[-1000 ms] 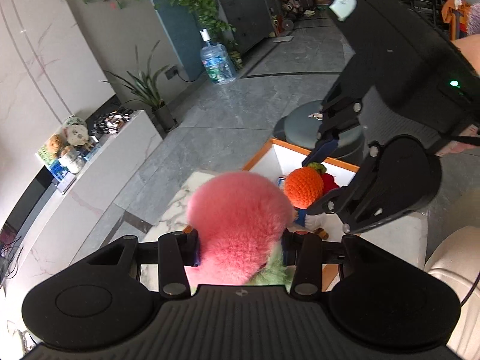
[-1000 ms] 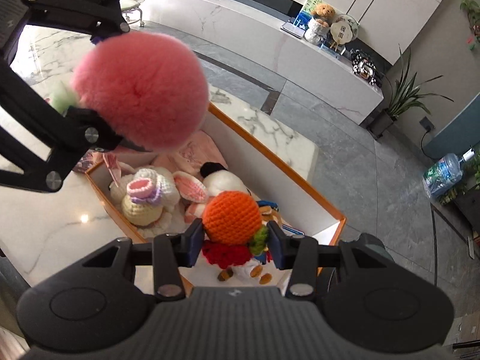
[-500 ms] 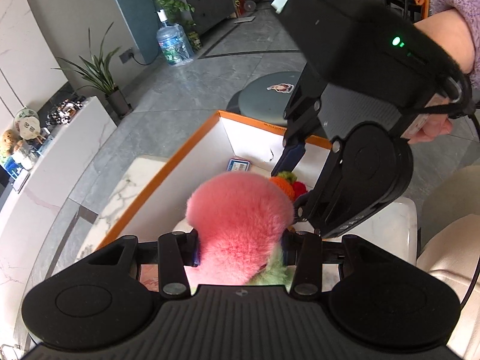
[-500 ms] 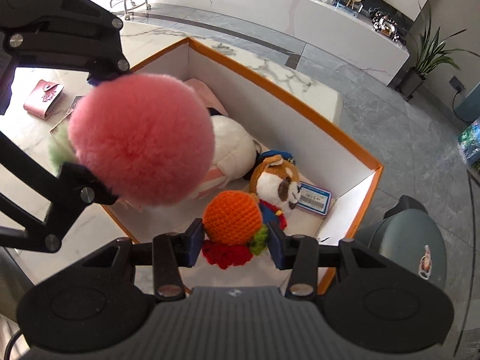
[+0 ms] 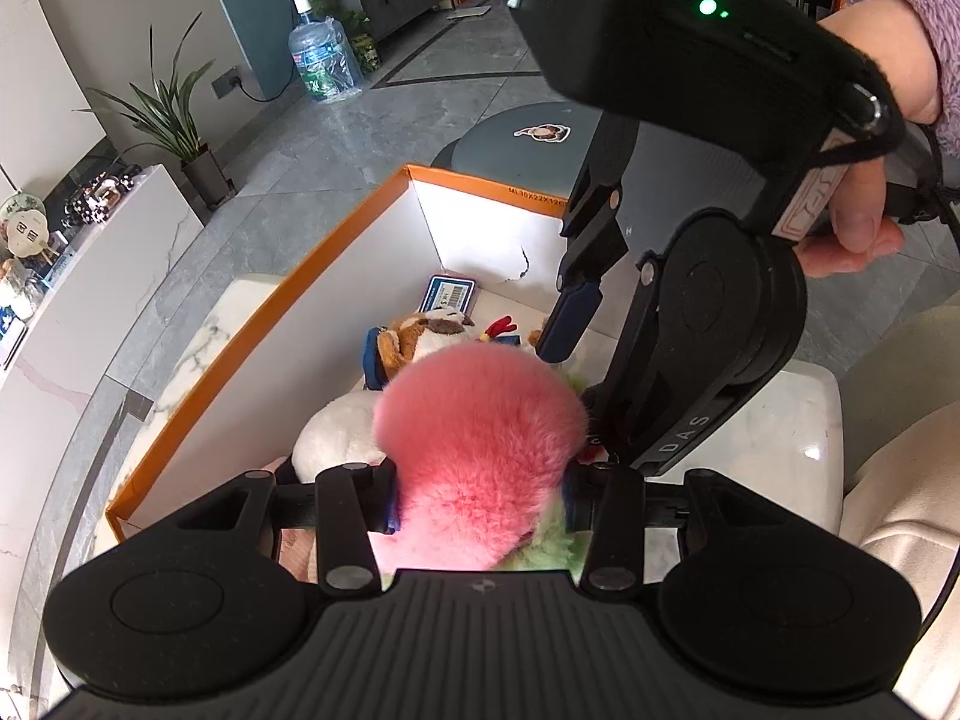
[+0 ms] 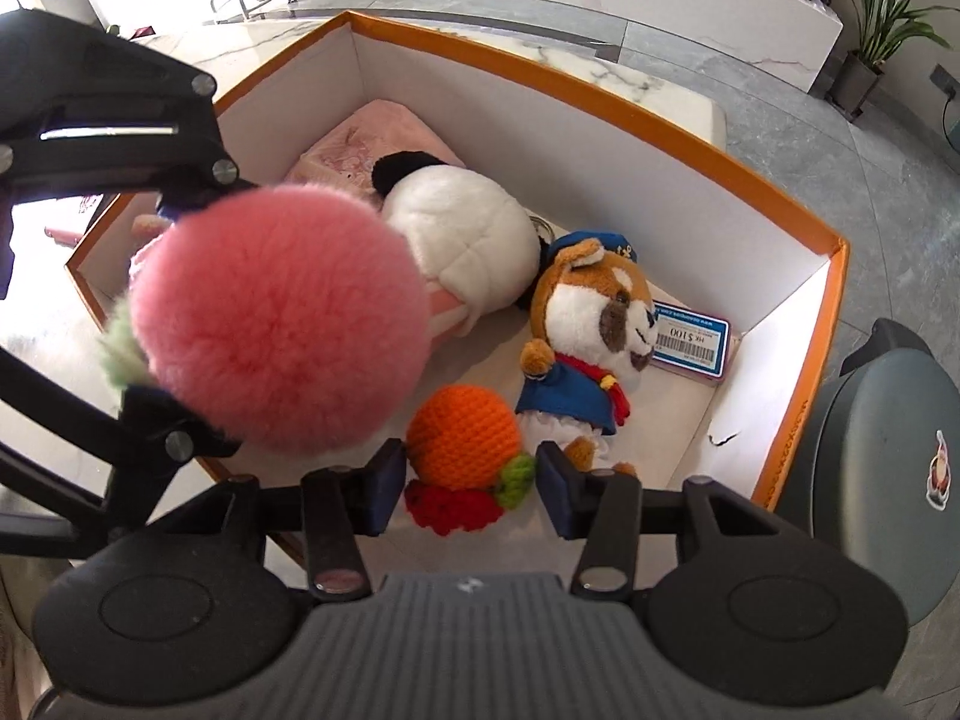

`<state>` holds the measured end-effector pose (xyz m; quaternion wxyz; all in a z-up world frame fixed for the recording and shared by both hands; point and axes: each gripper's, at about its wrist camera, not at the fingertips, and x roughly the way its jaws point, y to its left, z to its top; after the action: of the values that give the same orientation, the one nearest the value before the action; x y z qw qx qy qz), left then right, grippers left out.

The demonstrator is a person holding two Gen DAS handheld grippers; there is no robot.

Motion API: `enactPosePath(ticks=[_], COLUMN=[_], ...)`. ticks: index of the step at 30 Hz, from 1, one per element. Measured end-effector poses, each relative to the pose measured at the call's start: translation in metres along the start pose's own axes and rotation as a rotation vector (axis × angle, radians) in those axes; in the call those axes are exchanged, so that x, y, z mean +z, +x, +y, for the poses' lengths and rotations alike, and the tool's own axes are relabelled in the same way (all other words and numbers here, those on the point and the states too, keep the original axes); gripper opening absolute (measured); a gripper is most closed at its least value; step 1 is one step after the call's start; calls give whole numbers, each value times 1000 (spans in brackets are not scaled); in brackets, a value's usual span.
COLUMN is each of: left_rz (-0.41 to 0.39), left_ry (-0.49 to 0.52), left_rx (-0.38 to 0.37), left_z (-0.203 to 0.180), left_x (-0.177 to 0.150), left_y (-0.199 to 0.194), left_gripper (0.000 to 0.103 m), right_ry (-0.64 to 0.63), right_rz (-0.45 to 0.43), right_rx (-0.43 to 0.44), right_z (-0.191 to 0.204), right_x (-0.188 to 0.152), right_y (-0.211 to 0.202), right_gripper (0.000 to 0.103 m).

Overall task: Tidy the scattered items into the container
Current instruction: 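Open the left tool dropping the pink ball while the right tool releases the strawberry in the box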

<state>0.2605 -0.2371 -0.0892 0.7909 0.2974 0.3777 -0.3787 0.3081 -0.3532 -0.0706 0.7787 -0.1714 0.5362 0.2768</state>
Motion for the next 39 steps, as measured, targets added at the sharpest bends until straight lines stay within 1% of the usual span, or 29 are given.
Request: enactPosePath(ticks=[3,5,10,12,16,20,25,26,27,28,30,33,37,39], left_rz=[10,19,47,50,53,56,55,53,51,48,43,35,12,6], left_ry=[1,0,-3,-15,-18,-16,-15,-14,-11,-9,-7,-20,-43,-34], left_rx=[-6,-12,-15,-16,-17,0,6,7,10,14,17,20,-1,8], left_z=[0,0,-8,-7,-9,-13,-13,-14,-15,-15,-16,-15,-12,-13], left_x=[-1,-1,1,3,9,12,12,12,12,12,12,11,10,9], left_y=[3,5,9,11,13,15,14,13,12,12,11,9,1,-4], left_gripper=[51,51,51,51,53,57,58,59,63,65,65,70,73,74], right_ry=[4,2,11,15,19,32,38,38,38,37,33,37,31,28], right_rz=[-1,-8,-50,-70,-79,-85,-87,-87,-88,-89,-91,-92,-91,-93], right_rx=[-9,-15,-47,-67,-99,-101,-101,-101,-102,-104,-110,-110,-111,-114], right_z=[0,0,-3,-4,-5,-8,-10,-9,-9,-9,-7,-6,-4,-2], right_x=[-1,-2,-6,-9,-13,-19,-23,-23,-23,-23,-23,-23,-23,-24], right_y=[-2,-5,-15,-20,-24,-26,-26,-26,-26,-27,-28,-29,-30,-32], right_gripper=[53,57,60,66,66,66,66,66,66,66,66,66,66,66])
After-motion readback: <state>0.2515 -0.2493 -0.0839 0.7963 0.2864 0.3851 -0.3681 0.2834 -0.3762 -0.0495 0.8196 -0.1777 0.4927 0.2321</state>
